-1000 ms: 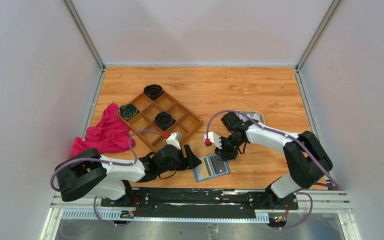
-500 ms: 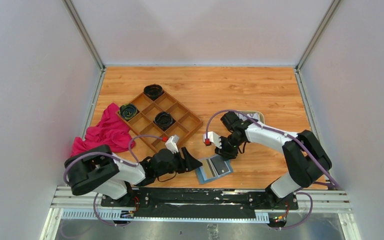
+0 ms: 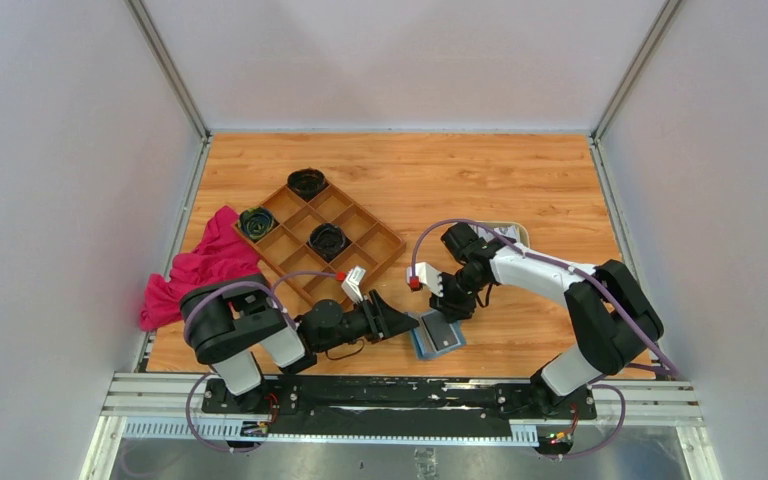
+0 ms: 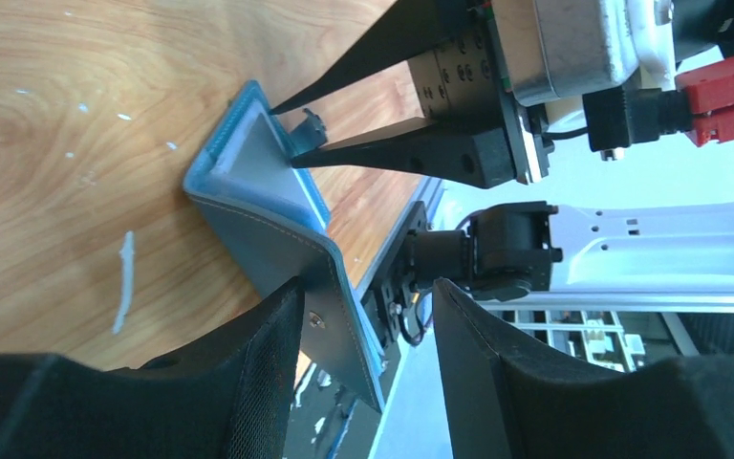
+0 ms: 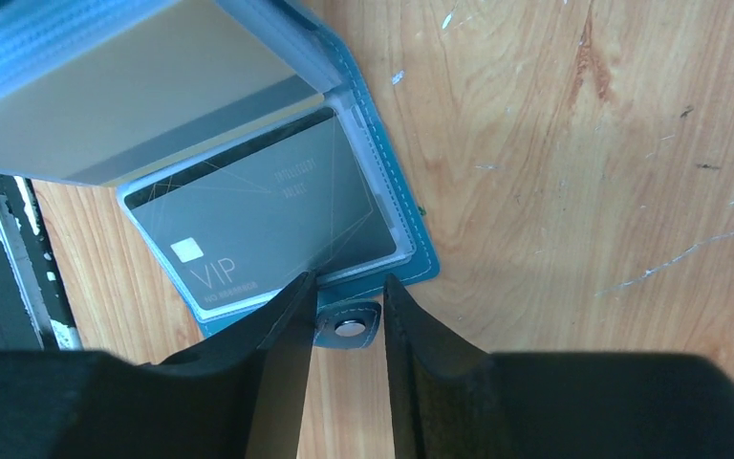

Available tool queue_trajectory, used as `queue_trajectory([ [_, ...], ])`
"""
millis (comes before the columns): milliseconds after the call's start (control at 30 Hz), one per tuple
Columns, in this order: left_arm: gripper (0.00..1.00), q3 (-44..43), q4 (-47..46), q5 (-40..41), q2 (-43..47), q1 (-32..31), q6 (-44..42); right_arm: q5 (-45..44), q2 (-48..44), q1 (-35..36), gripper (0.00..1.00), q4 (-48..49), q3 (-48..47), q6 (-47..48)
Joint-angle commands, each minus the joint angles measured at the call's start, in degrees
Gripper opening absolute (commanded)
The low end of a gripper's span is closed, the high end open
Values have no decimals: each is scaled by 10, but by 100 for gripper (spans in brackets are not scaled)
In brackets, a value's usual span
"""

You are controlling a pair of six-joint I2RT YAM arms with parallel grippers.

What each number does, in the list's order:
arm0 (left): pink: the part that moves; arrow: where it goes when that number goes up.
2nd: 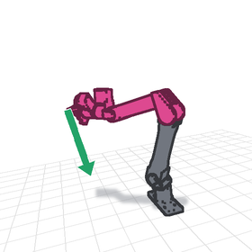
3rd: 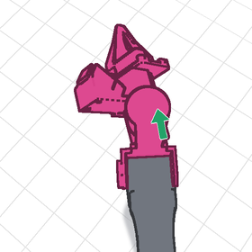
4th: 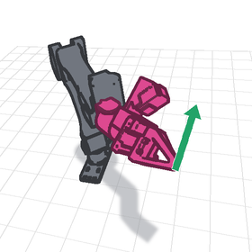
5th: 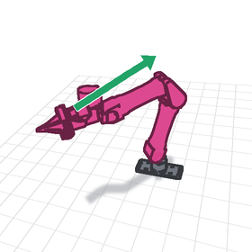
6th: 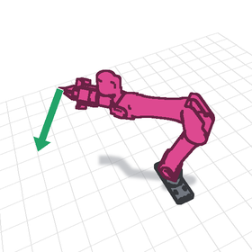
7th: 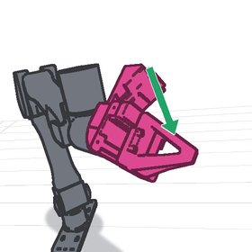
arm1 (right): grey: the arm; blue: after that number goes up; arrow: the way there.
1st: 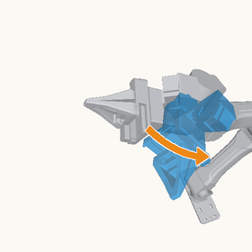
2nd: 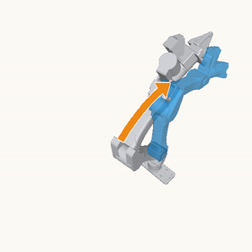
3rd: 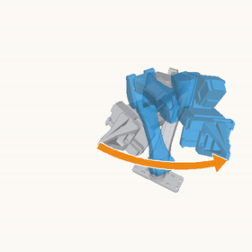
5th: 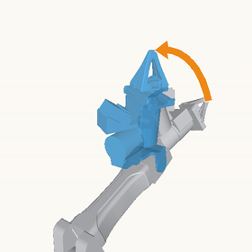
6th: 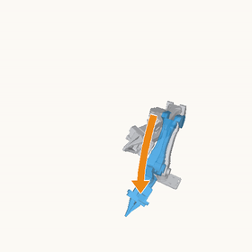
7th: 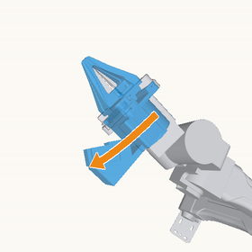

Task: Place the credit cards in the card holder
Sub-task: Close the card holder at the center of the board.

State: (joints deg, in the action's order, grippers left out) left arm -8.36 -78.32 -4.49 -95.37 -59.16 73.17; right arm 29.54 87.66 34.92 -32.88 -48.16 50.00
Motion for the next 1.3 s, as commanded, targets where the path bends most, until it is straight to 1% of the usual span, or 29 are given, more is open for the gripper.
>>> queue_trajectory([
  [0, 53, -21, -49, -10, -22, -11, 8, 11, 5, 1, 37, -28, -11, -20],
  [133, 54, -42, -36, -8, -41, -17, 8, 37, -9, -19, 40, -31, -14, -29],
  [333, 55, -78, -5, -2, -65, -21, 10, 57, -28, -40, 41, -36, -19, -36],
  [533, 55, -98, 28, 11, -70, -20, 4, 73, -60, -79, 45, -38, -22, -48],
  [767, 53, -130, 73, 8, -58, -21, -7, 46, -77, -106, 45, -50, -20, -48],
  [867, 53, -137, 82, 8, -51, -22, -11, 56, -64, -109, 42, -60, -18, -45],
  [1000, 50, -158, 92, -4, -54, -25, -17, 87, -5, -109, 38, -93, -40, -44],
  [1100, 45, -175, 91, -14, -71, -28, -16, 108, 46, -110, 30, -134, -71, -44],
  [1267, 44, -187, 89, -19, -84, -33, -16, 96, 68, -110, 28, -136, -79, -53],
])
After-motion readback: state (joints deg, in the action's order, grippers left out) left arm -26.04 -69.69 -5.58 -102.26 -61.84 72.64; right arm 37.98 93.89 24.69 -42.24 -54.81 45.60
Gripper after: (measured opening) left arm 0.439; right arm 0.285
